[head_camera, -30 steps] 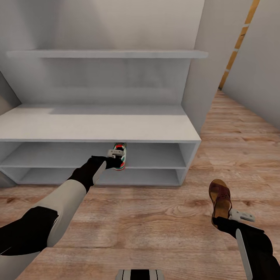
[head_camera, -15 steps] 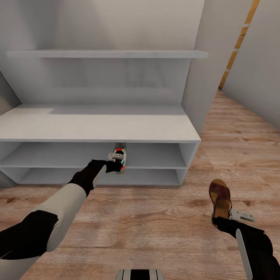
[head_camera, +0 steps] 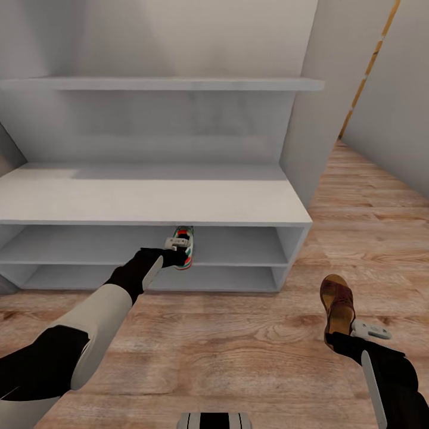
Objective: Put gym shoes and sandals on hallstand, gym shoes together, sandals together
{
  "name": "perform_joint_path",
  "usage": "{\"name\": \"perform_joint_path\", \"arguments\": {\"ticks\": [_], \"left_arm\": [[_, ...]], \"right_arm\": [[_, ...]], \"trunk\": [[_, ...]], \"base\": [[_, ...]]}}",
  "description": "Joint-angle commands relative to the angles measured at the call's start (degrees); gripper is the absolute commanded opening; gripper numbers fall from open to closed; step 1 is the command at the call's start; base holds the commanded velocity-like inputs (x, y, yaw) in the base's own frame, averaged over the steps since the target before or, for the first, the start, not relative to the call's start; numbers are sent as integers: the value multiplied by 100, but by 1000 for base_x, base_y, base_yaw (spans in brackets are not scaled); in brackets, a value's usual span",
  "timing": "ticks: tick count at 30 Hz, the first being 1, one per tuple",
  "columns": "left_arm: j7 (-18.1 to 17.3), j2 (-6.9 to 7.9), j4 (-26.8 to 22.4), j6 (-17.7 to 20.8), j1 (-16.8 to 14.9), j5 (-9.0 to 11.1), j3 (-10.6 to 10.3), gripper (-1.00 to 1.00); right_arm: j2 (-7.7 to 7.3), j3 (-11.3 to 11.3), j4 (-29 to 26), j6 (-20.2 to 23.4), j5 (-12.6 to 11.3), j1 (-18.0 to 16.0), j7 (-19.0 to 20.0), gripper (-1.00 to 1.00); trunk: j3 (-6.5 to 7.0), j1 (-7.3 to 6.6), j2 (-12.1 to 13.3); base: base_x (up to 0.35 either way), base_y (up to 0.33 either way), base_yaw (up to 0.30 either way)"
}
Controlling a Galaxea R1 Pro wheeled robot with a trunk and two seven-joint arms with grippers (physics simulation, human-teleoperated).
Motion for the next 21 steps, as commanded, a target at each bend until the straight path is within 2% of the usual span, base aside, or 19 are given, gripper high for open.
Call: {"name": "perform_joint_path", "arguments": {"ticks": [1, 9, 17, 21], "left_arm": [[16, 4, -7, 30, -3, 57, -25, -100], [17, 4, -7, 28, -3, 57, -25, -100], [20, 4, -7, 27, -3, 57, -25, -100], [19, 4, -7, 25, -3, 57, -25, -100]], "right_arm": [[-2, 2, -5, 30, 7, -3, -14, -100], [-3, 2, -3, 30, 8, -3, -14, -100], [-1, 2, -3, 30, 8, -3, -14, -100], [0, 2, -6, 29, 8, -3, -14, -100]], "trunk": [[-4, -1, -2], [-4, -1, -2], [-4, -1, -2], [-4, -1, -2]], "base": [[26, 0, 0], [15, 0, 0], [200, 0, 0], [73, 0, 0]]}}
